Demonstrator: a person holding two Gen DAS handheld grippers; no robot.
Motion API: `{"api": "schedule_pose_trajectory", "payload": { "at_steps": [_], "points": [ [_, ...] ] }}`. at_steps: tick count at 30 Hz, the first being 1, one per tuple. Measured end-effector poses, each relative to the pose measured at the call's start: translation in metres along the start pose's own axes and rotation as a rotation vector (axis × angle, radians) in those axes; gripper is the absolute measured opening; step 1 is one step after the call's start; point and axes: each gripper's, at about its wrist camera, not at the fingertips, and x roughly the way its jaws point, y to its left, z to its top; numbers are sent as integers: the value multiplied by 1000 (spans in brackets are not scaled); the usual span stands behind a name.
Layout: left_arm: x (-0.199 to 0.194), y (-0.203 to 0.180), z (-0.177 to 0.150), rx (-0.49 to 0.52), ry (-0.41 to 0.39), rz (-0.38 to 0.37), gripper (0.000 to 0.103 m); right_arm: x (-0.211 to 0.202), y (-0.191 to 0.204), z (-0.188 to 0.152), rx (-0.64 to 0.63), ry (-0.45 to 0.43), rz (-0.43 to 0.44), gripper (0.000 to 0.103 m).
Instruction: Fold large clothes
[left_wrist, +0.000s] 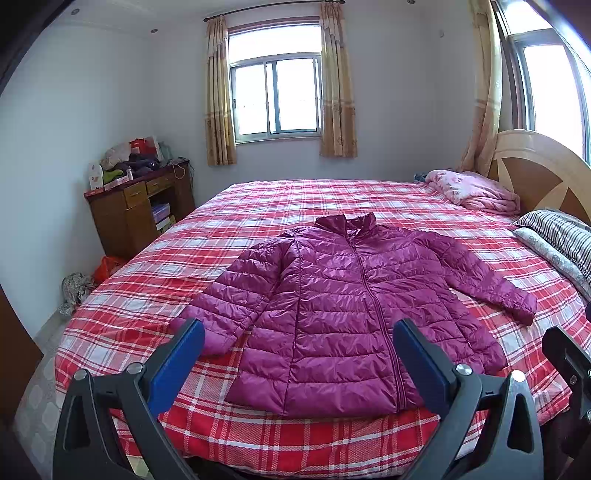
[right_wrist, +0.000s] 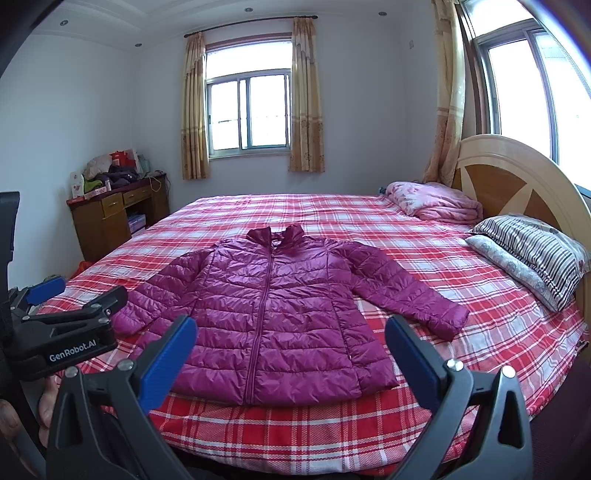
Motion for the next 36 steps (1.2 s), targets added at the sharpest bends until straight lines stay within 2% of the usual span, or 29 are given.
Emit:
{"api": "schedule_pose_trajectory", "payload": {
  "at_steps": [36],
  "points": [
    [1,8,2,-19,-8,5,102,4,5,-5,-4,19,10,103]
  ]
}}
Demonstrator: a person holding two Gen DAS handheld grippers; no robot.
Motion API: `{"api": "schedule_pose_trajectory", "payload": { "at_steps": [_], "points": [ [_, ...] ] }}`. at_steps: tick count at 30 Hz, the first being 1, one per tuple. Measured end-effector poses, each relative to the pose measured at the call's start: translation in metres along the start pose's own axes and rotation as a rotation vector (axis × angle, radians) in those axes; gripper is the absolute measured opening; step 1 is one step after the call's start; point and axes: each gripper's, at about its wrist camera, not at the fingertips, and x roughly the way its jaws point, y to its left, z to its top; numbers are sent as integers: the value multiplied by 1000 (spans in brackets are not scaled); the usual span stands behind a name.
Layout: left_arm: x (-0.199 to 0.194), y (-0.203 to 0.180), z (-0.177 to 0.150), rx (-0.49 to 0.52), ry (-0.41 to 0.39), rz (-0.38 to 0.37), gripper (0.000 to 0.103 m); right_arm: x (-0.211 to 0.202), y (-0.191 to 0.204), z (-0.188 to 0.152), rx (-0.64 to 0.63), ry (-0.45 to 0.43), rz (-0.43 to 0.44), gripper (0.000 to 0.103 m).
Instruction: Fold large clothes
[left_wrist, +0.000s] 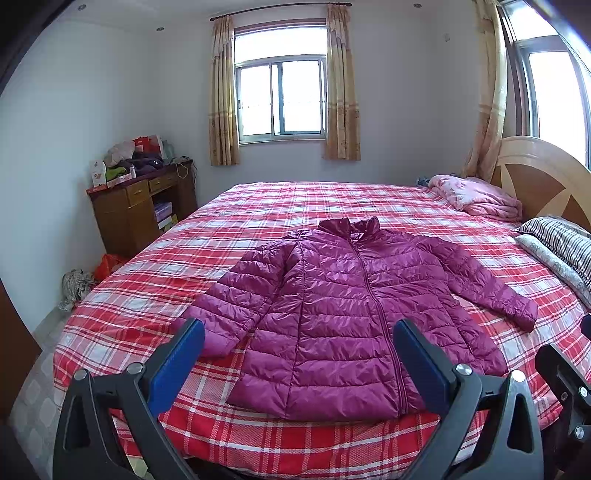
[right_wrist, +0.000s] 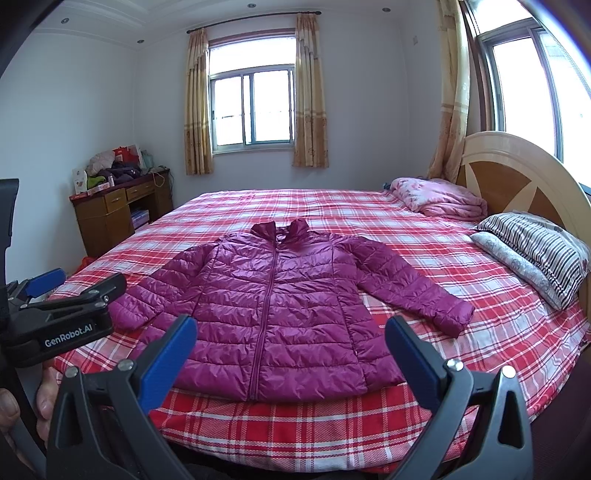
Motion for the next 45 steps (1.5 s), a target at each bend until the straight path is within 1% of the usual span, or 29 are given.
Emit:
{"api": "schedule_pose_trajectory", "payload": {
  "at_steps": [25,30,32,34,37,40,45],
  "points": [
    [1,-1,-2,2,4,0,102,-2,3,-2,4,4,10,103],
    [4,-2,-3,1,0,6,102,2,0,-3,9,6,22,103],
    [9,-2,-4,2,11,4,102,7,-3,-5,18,16,25,103],
    [19,-3,-6,10,34,1,102,16,-9,-7,25,28,26,103],
    [37,-2,-10,15,66,8,102,33,-26,-14,47,58,3,103],
    [60,-1,-16,25,97,20,102,56,-53,-24,97,97,-36,103],
    [111,3,-27,60,137,84,102,95,-111,-42,210,160,-124,103]
  ]
}}
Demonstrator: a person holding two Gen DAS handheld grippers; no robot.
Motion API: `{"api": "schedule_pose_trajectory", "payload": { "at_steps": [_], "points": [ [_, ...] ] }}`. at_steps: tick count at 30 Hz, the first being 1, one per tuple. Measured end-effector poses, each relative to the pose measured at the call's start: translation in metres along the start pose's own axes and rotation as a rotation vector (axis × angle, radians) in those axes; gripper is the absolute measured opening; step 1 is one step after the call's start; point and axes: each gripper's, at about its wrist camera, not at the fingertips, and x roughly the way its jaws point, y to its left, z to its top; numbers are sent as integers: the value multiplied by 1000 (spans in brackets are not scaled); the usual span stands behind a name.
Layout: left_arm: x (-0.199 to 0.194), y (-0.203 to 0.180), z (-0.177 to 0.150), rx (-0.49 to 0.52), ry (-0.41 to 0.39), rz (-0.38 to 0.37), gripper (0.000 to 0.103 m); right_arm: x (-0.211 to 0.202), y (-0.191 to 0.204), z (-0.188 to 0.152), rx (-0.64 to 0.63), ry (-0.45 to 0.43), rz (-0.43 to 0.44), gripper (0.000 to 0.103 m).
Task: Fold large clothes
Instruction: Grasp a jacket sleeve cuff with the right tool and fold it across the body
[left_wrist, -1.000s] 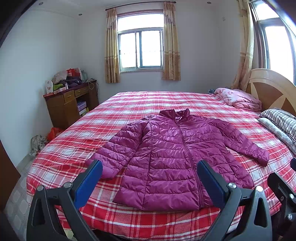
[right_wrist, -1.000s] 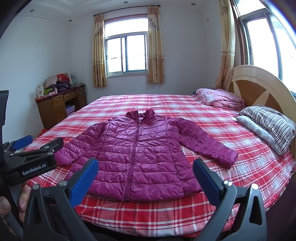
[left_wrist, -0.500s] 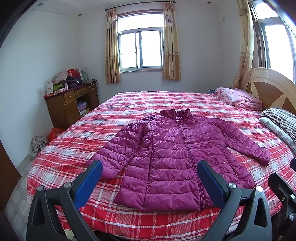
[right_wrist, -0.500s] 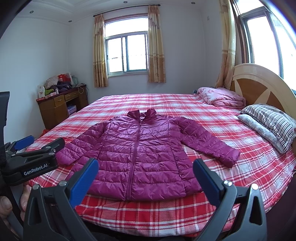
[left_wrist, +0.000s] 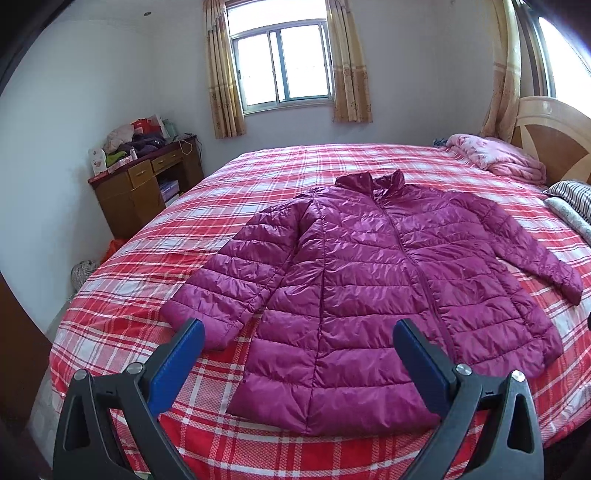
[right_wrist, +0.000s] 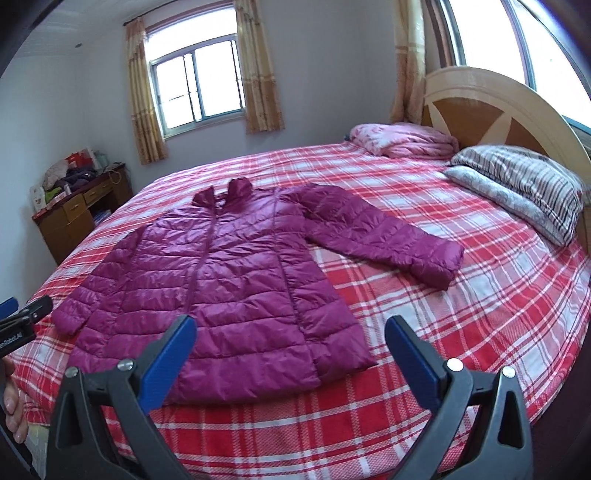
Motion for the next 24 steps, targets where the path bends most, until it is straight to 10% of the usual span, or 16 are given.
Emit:
{"api": "schedule_pose_trajectory", "payload": {
  "at_steps": [16,19,24],
  "points": [
    [132,8,21,11,100,116,102,123,-172,44,429,145,-200,87],
    [140,7,22,12,109,121,102,141,-184,47,451,182,-194,74],
    [149,10,22,-3,132,117,102,151,-182,51,412,198,-146,21]
  ]
}}
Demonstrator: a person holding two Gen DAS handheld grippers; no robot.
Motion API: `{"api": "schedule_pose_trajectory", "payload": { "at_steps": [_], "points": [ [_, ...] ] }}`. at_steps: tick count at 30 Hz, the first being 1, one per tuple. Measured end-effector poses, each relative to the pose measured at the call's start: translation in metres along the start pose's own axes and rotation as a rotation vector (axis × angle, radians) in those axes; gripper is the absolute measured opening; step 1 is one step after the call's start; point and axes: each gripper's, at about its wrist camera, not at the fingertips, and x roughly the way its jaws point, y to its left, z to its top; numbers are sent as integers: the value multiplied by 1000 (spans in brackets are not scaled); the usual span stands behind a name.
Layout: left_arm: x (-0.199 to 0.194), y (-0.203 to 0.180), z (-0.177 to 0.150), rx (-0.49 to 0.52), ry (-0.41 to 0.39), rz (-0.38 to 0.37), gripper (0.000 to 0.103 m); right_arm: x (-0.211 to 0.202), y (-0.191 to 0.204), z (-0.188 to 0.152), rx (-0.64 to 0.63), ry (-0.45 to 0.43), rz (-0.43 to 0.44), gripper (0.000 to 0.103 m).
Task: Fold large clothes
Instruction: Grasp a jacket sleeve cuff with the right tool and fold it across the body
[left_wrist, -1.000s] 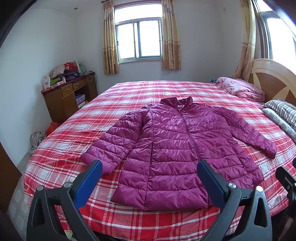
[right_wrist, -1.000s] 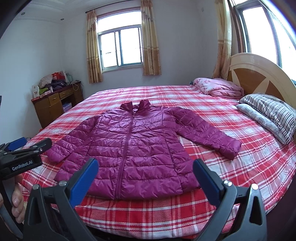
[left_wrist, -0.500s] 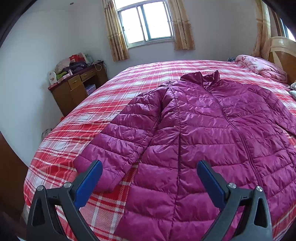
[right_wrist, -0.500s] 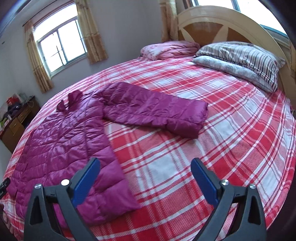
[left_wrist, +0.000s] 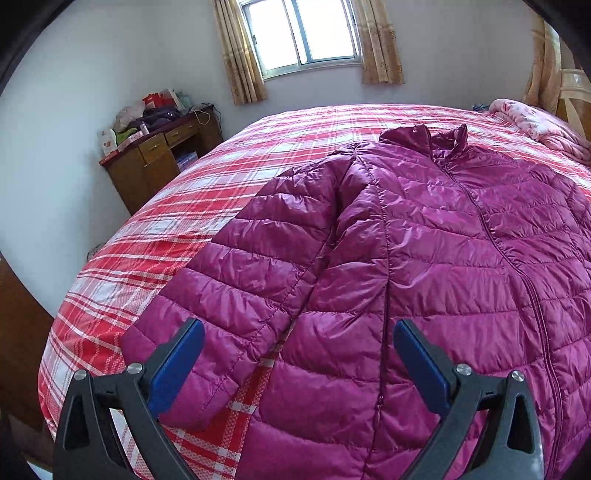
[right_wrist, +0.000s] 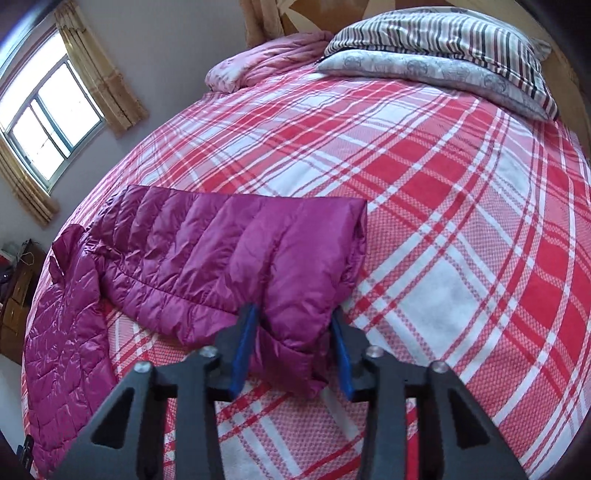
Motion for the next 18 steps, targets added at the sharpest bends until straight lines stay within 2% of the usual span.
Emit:
{"api": "schedule_pose_trajectory", "payload": {
  "at_steps": [3,9,14,18],
  "points": [
    [0,5,2,-5,0,-2,102,-5,-1,8,-21,-30,-36,14],
    [-7,27,8,-39,-12,-26,102,-36,7,41,-91,-145,-131,12],
    [-5,40,13,-46,-20,-43,102,-64,52,63,-208,-249,-164,12],
    [1,46,14,-44,-20,-31,102,-81,110,74,-321,-339,-151,12]
  ]
}}
